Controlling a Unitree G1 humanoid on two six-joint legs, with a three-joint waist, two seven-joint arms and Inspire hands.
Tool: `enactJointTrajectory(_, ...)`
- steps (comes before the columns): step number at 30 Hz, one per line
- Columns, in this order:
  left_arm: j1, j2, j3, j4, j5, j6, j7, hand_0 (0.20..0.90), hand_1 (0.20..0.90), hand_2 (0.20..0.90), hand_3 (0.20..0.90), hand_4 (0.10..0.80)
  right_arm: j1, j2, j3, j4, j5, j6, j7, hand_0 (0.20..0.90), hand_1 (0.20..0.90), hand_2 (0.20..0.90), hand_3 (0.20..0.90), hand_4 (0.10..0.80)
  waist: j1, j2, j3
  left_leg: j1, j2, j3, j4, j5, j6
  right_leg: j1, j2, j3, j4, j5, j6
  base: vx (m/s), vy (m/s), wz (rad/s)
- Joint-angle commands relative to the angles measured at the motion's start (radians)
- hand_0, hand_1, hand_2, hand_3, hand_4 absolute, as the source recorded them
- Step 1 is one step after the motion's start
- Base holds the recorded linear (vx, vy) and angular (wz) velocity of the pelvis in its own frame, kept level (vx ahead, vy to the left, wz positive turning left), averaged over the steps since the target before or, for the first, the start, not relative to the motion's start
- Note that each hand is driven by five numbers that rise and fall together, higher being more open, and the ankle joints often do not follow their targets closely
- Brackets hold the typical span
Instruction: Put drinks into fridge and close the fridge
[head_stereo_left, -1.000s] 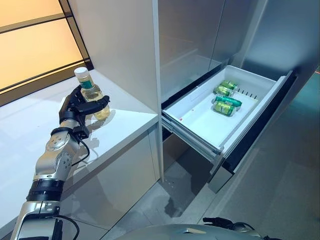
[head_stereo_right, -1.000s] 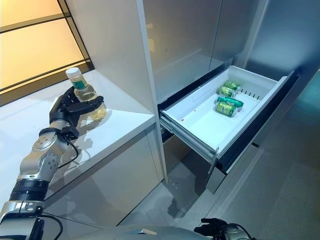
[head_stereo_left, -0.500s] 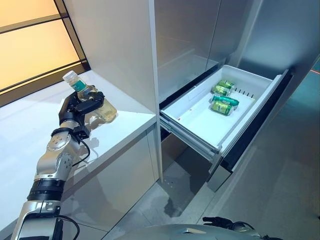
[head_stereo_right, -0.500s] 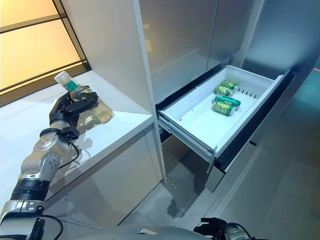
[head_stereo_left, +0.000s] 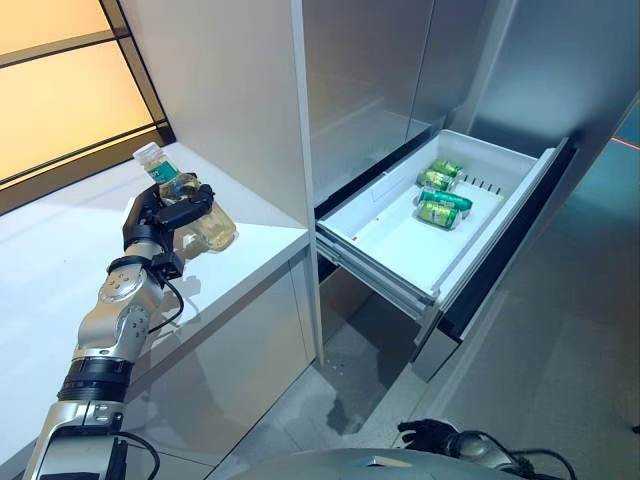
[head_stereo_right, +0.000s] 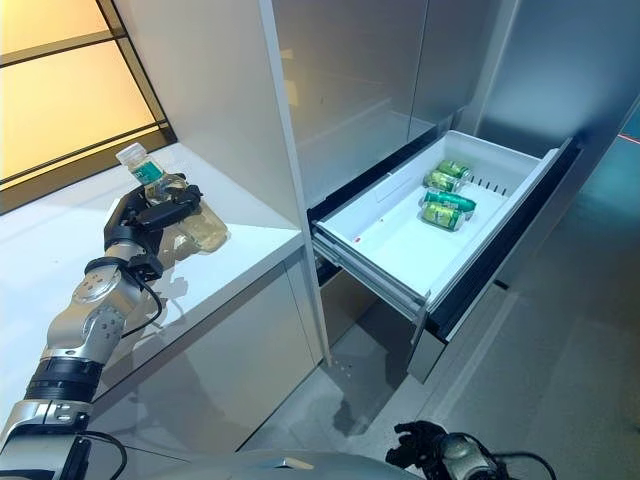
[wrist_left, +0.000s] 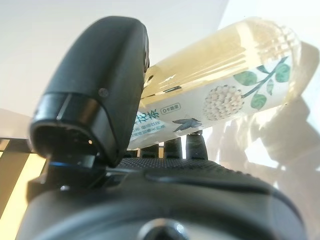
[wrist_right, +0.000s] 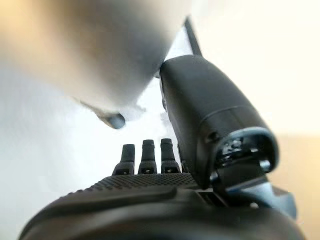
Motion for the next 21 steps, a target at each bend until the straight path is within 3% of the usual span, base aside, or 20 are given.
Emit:
enactJointTrajectory(1,-0.223,0.074,0.026,-0.064,-0.008,-0.158,-0.010,0.300,0.300,0.300,0.200,0.100,-0.001,-0.042,0.091,-0.060,-0.109,-0.005,0.081,0.900,0.900,0.900,0.900,0.800,0.005,-0.017,-0.017,0.017,-0.079,-0.002,0.005,-0.095,0.059,-0.019,0.002,0.015,0.029,0.002,0.034,0.000,0.000,0.00)
enactJointTrajectory(9,-0.214,0.067,-0.007,-0.145,0.012,-0.165,-0.017,0.300,0.300,0.300,0.200,0.100,-0.041,-0.067,0.168,-0.259,-0.217,-0.010,0.156,0.900,0.900,0.900,0.900,0.800,0.027,-0.024,-0.019,0.008,-0.083,-0.014,0.003,-0.090,0.057,-0.017,-0.004,0.000,0.021,0.005,0.036,-0.024,0.008,0.03)
enactJointTrajectory(21,-0.205,0.074,-0.053,-0.251,0.035,-0.220,-0.032,0.300,0.300,0.300,0.200,0.100,-0.090,-0.115,0.189,-0.511,-0.166,-0.042,0.173,0.900,0.900,0.900,0.900,0.800,0.040,-0.032,-0.013,0.001,-0.090,-0.022,0.003,-0.082,0.055,-0.021,-0.009,-0.007,0.021,0.014,0.039,-0.037,0.018,0.03)
